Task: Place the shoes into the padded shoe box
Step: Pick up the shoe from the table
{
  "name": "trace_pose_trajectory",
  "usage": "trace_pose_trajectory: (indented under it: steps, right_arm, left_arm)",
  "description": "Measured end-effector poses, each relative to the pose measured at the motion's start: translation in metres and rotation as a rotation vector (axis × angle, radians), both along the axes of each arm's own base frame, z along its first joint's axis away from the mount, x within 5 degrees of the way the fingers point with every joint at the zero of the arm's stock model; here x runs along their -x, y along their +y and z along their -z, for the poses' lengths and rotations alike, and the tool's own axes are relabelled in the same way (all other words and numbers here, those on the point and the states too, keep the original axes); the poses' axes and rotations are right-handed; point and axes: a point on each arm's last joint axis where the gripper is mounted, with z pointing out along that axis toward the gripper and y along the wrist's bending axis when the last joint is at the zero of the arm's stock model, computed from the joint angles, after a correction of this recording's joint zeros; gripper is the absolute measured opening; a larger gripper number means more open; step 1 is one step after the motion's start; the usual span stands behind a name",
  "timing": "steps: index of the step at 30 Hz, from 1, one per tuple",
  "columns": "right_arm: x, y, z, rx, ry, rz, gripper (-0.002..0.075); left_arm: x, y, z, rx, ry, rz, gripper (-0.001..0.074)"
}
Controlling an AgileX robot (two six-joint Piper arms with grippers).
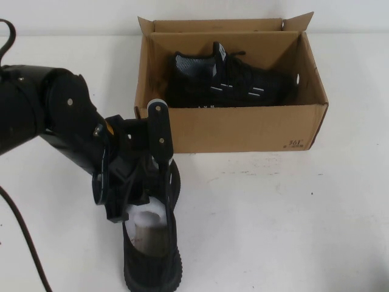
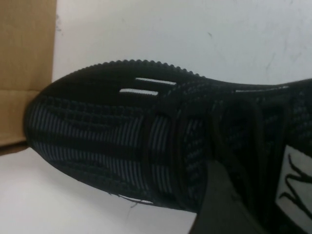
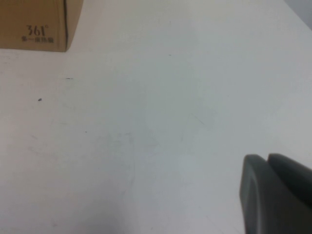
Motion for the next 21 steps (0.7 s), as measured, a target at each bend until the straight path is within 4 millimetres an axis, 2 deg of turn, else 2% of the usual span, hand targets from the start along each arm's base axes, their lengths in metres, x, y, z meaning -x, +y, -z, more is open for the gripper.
trace_pose_trajectory:
  steps: [4, 7, 14, 18, 21]
  right_arm:
    - [0.0, 0.0, 0.0, 0.0, 0.0, 0.0, -0.0006]
    - [0.0, 0.0, 0.0, 0.0, 0.0, 0.0, -0.0006]
    - [0.0, 0.0, 0.0, 0.0, 0.0, 0.0, -0.0006]
    - [0.0, 0.0, 0.0, 0.0, 0.0, 0.0, -0.0006]
    - [0.0, 0.0, 0.0, 0.0, 0.0, 0.0, -0.0006]
  left_arm:
    - [-0.0013, -0.0005, -0.0005, 0.007, -0.015, -0.001, 0.0334]
    - [-0.002, -0.0009, -0.0002, 0.008, -0.02, 0.0, 0.0304]
    - [-0.0004, -0.0002, 0.0005, -0.002, -0.003, 0.007, 0.018]
    - [0.0018, 0.0007, 0.0013, -0.012, 0.024, 0.003, 0.0055]
    - [0.0028, 0.0012, 0.0017, -0.012, 0.042, -0.014, 0.0017]
